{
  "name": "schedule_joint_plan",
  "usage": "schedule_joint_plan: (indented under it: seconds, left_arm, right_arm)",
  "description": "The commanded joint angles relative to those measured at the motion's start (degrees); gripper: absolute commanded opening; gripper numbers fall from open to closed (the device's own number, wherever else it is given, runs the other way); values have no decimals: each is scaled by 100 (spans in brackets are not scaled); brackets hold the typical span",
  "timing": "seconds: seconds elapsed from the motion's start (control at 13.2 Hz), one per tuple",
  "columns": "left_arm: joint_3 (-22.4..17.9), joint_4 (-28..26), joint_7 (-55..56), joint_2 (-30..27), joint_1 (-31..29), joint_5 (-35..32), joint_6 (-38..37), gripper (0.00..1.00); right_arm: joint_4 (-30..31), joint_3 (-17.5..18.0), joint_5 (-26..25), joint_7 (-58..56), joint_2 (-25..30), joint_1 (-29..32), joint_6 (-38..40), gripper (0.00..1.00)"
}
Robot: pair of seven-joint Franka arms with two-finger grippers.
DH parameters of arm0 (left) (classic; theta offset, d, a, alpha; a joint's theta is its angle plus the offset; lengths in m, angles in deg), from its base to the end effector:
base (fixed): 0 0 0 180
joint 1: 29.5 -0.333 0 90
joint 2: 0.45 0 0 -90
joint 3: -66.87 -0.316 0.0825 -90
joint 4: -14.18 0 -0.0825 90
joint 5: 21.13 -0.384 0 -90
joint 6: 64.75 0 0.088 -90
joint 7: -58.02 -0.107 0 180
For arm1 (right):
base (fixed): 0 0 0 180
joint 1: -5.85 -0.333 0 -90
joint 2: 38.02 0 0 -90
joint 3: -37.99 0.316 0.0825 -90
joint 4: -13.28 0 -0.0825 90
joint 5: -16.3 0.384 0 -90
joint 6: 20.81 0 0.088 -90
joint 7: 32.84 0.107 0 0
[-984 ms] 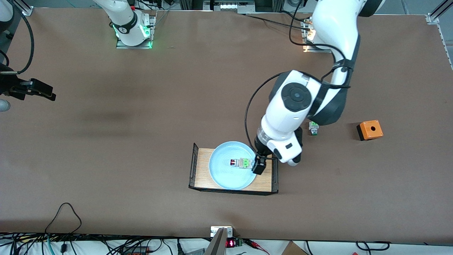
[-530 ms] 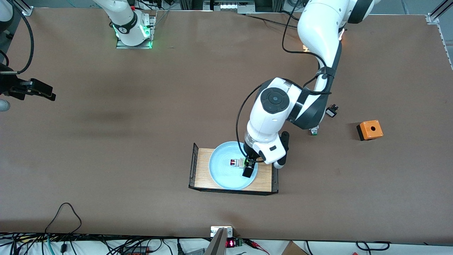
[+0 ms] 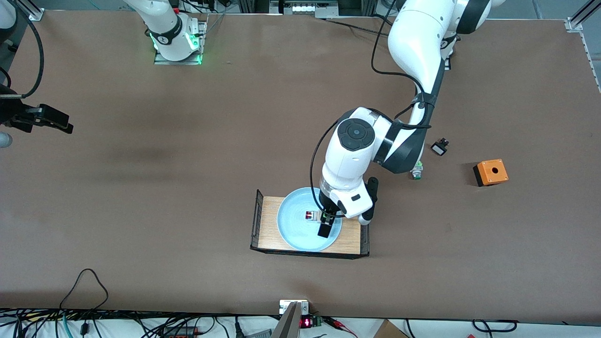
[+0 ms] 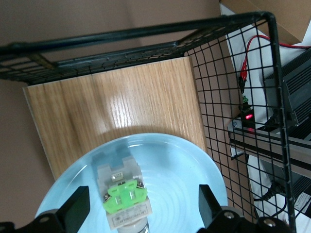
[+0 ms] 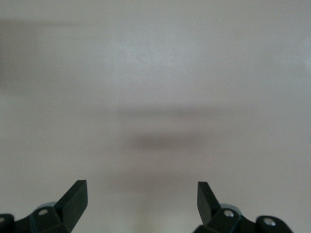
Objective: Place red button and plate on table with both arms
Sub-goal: 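Lower the left gripper and close it on the green button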
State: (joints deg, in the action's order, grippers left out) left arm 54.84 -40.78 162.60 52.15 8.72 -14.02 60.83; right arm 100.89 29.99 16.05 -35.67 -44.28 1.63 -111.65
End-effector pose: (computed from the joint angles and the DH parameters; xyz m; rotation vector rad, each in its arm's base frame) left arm 0.6902 -0.4218 0.3556 2.2538 1.7404 0.2494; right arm 0.5861 -0.0349 0.5836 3.1239 -0.0250 -0.0826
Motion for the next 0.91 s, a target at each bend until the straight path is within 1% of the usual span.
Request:
schedule_joint_plan:
  seconds: [0.0, 0.15, 0.23, 0.3, 0.38, 0.61, 0.76, 0.83]
  left_arm:
    - [-168, 424, 132, 338, 63, 36, 2, 98]
    - [-177, 443, 141, 365, 80, 36, 2, 96]
    - [-177, 443, 141, 365, 80, 36, 2, 92]
    - [-177, 443, 150, 365, 80, 36, 2, 87]
    - [-177, 443, 159, 365, 89, 36, -7, 78]
    - [-204, 443, 159, 356, 124, 36, -16, 43]
    - [-204, 443, 159, 356, 124, 28, -33, 25]
    - [-212, 443, 159, 347, 124, 28, -51, 17]
  right_arm:
    - [1, -8, -80, -7, 89, -17, 57, 100]
    - [2, -8, -80, -7, 89, -17, 58, 100]
    - [10, -8, -80, -7, 89, -17, 58, 100]
    - [2, -8, -80, -7, 89, -17, 58, 100]
    - [1, -8, -80, -7, 89, -17, 58, 100]
    - [10, -8, -80, -7, 89, -17, 49, 100]
    - [1, -8, -80, -7, 89, -17, 49, 100]
    - [1, -17, -80, -7, 89, -17, 49, 100]
